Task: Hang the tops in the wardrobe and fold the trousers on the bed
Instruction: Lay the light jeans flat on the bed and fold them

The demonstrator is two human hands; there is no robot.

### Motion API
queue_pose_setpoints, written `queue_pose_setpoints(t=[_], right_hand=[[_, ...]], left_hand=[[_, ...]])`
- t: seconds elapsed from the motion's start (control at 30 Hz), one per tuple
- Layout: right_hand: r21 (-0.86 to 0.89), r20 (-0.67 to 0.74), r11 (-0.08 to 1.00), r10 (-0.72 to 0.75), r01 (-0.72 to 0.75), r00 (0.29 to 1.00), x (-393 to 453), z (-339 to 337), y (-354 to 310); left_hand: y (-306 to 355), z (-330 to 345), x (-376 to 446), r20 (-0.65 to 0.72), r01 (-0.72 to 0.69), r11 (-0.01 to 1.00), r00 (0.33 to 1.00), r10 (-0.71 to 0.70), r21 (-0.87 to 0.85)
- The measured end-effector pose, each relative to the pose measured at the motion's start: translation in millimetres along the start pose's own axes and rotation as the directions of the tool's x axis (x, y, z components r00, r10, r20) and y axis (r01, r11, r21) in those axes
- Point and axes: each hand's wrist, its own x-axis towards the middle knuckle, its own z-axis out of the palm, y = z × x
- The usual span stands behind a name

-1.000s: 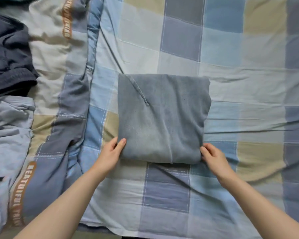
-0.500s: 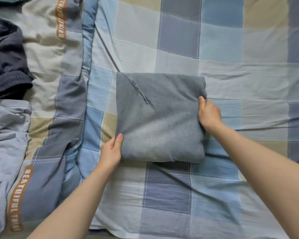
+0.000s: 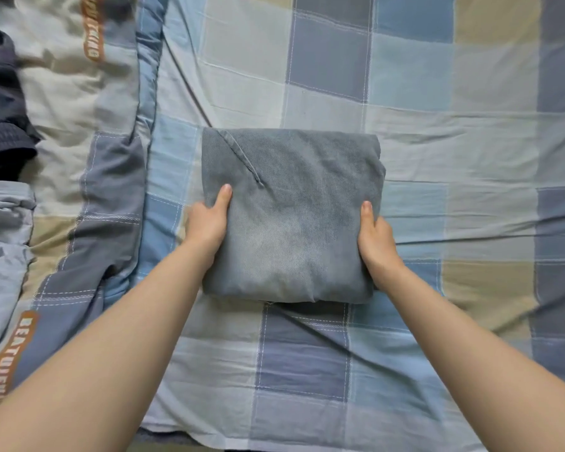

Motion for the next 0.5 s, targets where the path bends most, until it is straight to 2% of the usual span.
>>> queue_pose_setpoints(t=[0.1, 0.33, 0.43, 0.5], right_hand=[[0.078, 0.029, 0.996, 0.032, -0.034, 0.999, 3.0, -3.8, -0.1], [0.166, -0.023, 0.985, 0.048, -0.043, 0.999, -48.4, -47.0, -2.0], [0.163, -0.07, 0.986, 0.042, -0.03, 0.997, -93.8, -81.0, -11.1], [0.163, -0.136, 0.987, 0.022, 0.0, 0.991, -128.0, -109.9, -18.8]], left_hand=[[-7.7, 4.1, -6.5, -0.042, 0.024, 0.993, 0.999, -0.029, -0.113], [-1.7, -19.2, -66.5, -0.092, -0.042, 0.988, 0.995, 0.029, -0.15], [15.3, -39.1, -109.3, -0.004, -0.004, 0.977, 1.0, 0.003, -0.215], [28.8, -54.7, -139.9, 0.128, 0.04, 0.962, 0.992, -0.006, -0.269]])
